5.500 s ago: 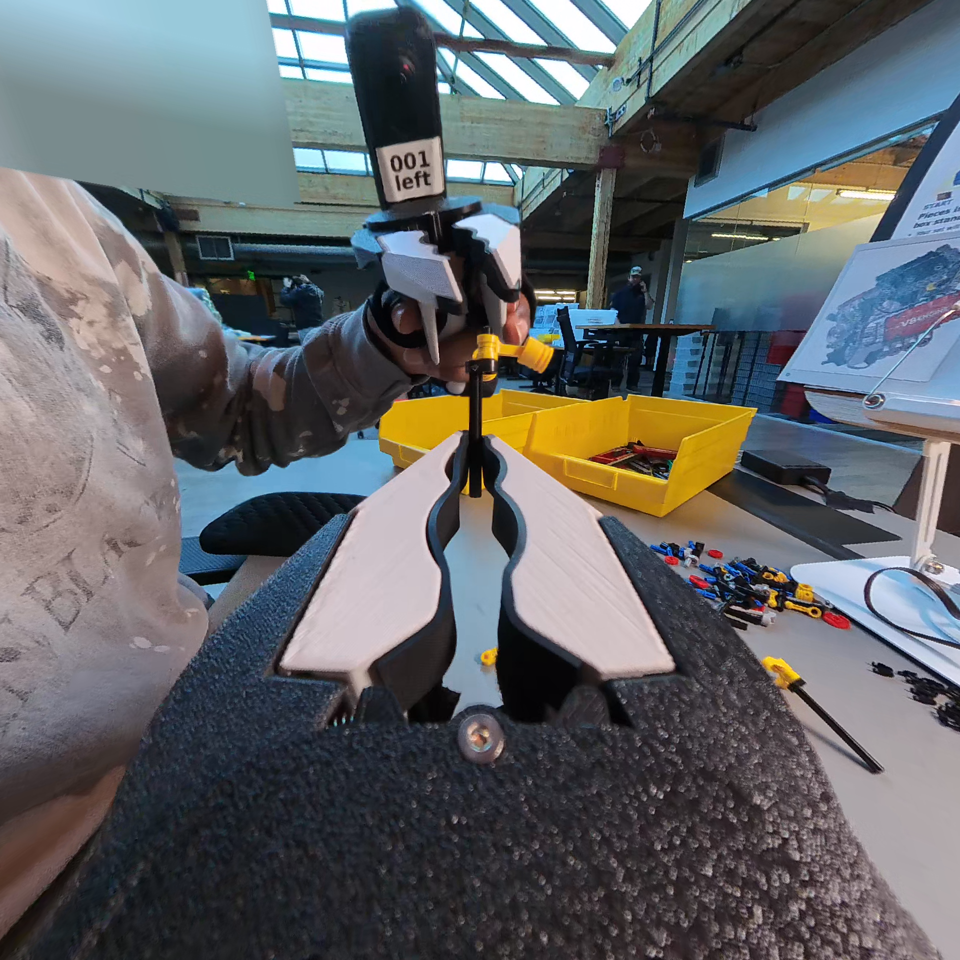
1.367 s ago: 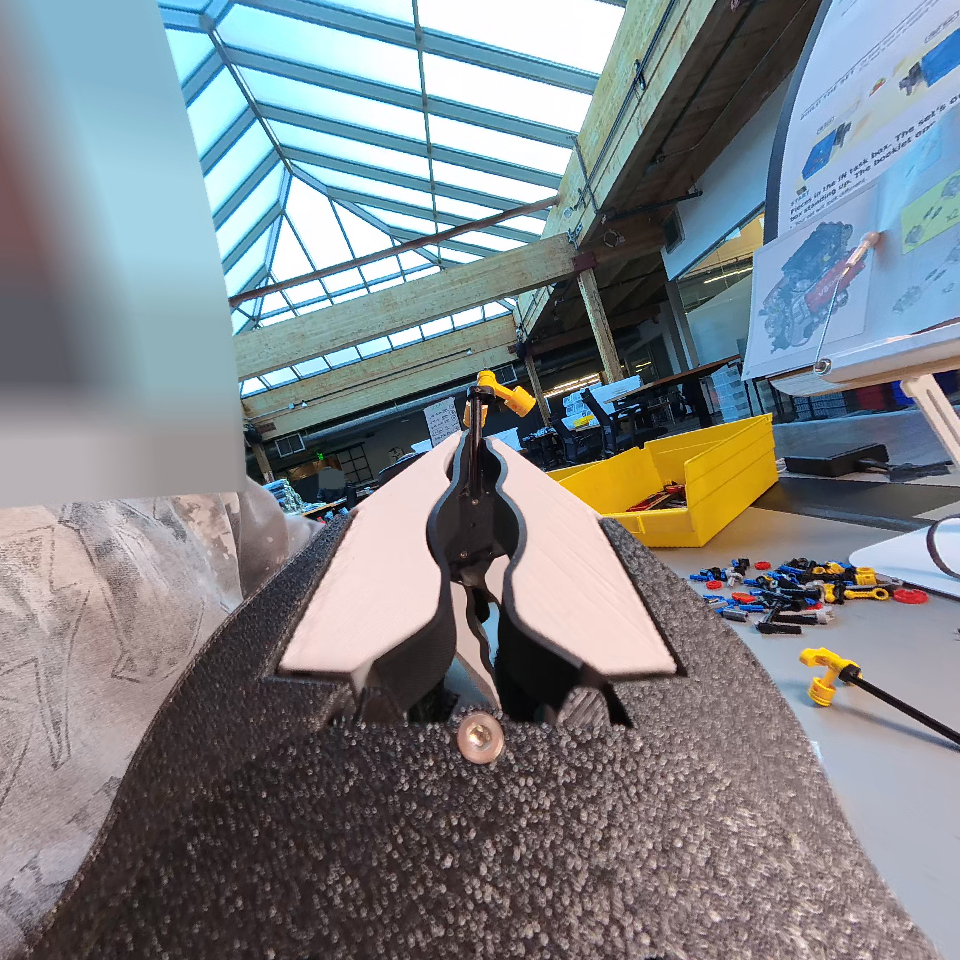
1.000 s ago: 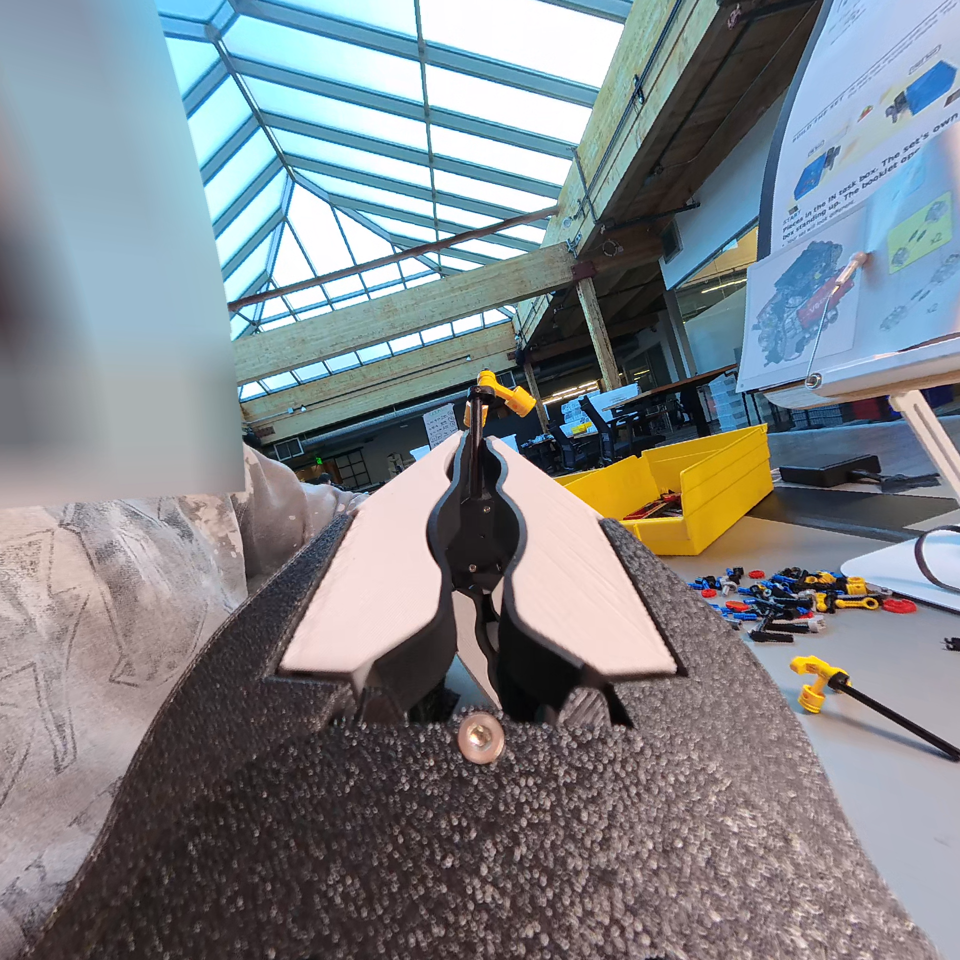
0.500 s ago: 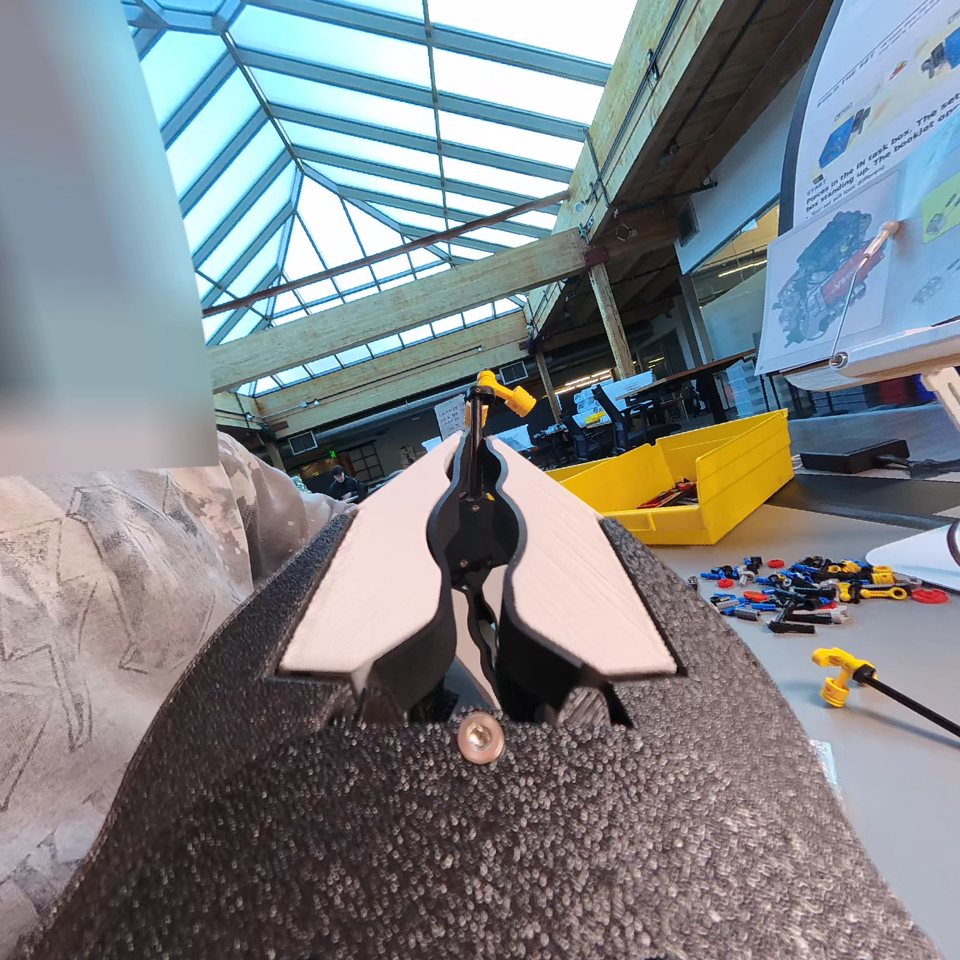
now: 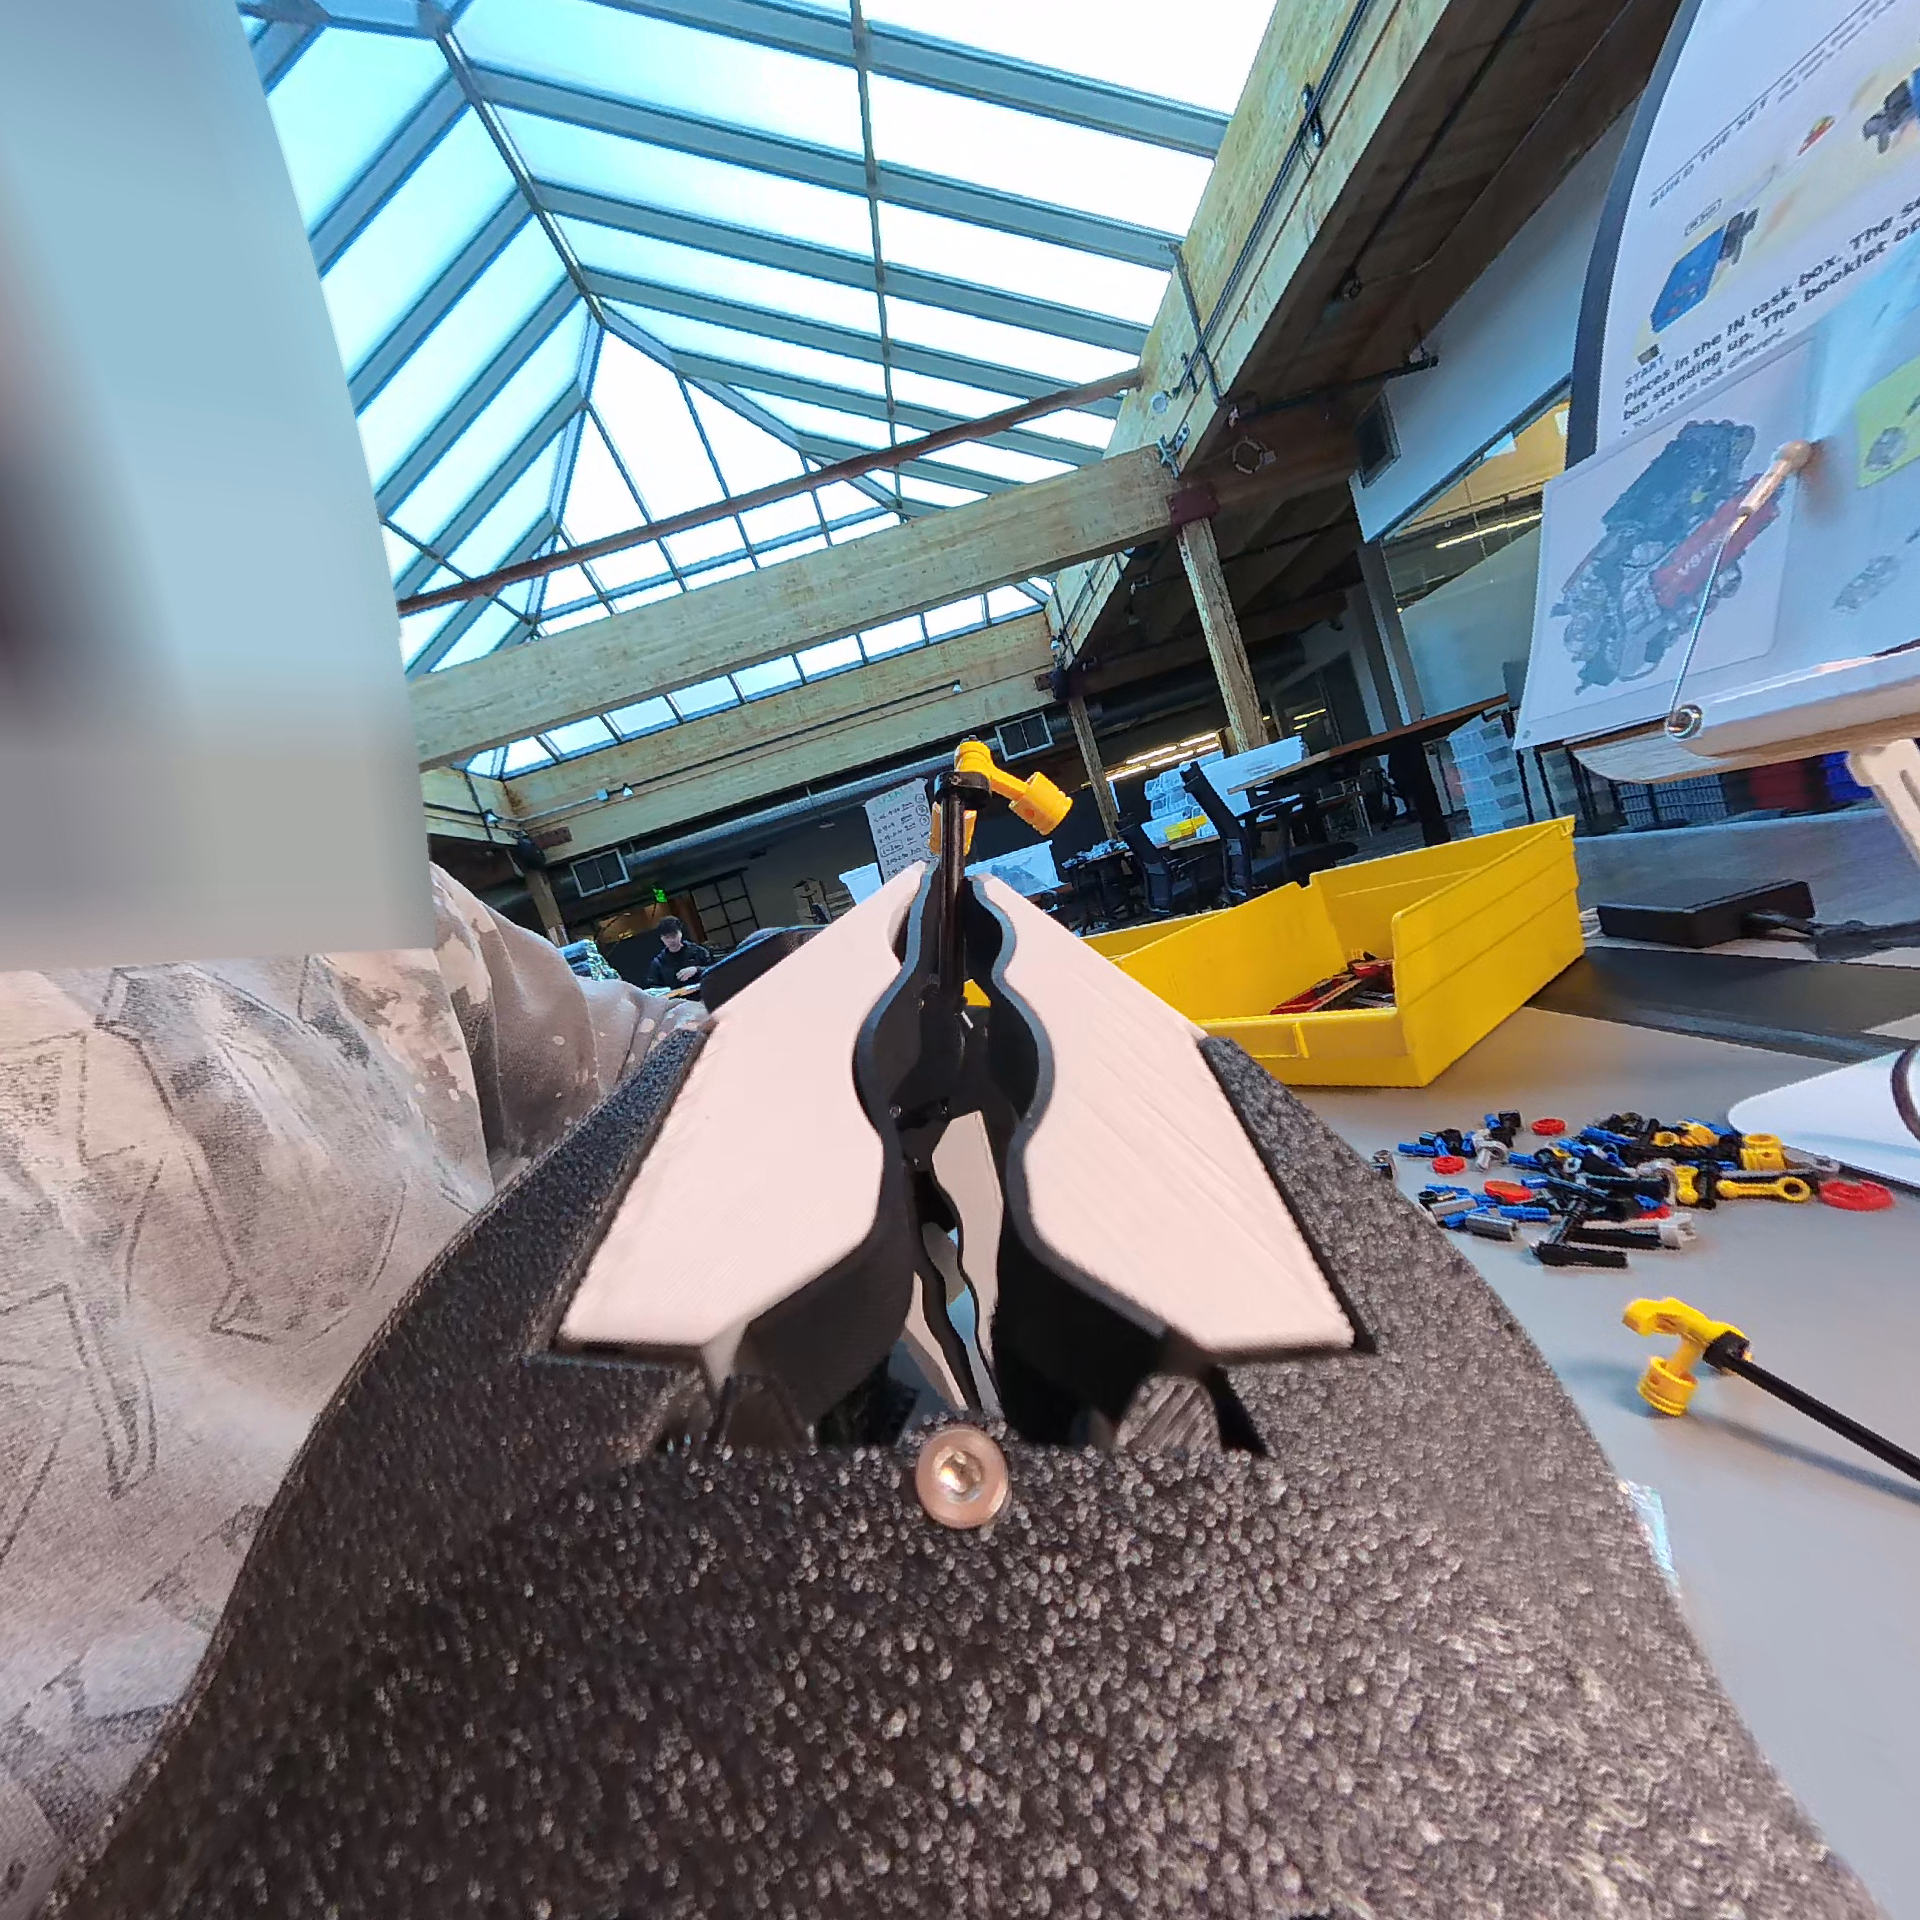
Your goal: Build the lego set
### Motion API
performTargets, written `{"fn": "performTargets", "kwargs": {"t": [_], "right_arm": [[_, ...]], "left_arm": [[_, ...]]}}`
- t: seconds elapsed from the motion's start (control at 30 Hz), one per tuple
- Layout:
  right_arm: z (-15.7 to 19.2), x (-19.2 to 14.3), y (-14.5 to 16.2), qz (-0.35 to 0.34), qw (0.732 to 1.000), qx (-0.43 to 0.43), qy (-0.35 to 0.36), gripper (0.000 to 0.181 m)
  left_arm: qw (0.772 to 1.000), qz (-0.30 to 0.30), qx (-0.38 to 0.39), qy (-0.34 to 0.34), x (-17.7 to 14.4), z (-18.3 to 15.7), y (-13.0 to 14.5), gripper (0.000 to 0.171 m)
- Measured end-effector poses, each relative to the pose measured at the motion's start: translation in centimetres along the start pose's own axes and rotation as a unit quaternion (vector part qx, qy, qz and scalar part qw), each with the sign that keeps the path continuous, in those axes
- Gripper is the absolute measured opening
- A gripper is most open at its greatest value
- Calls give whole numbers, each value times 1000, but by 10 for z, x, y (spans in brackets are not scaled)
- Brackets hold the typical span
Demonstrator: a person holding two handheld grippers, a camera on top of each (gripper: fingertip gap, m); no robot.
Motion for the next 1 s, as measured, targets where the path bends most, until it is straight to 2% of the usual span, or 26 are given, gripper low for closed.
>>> {"fn": "performTargets", "kwargs": {"t": [0.47, 1.0], "right_arm": [[1, 0, -1, -1, 1000, 0, -2, 2], [2, 0, -1, -2, 1000, 0, -3, 1]], "left_arm": [[999, -21, -40, -2, -3, 6, 0, 1], [1000, -4, -1, -21, 2, -9, 2, 0]]}}
Point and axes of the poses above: each gripper's, where its closed fingertips meet, x out along the fingers, y out of its underside, z = x × y across the jaws, the point moved 6 cm from there along -x, back along the fingers, and after that the axes turned 10 degrees about z, right-handed, at the moved point
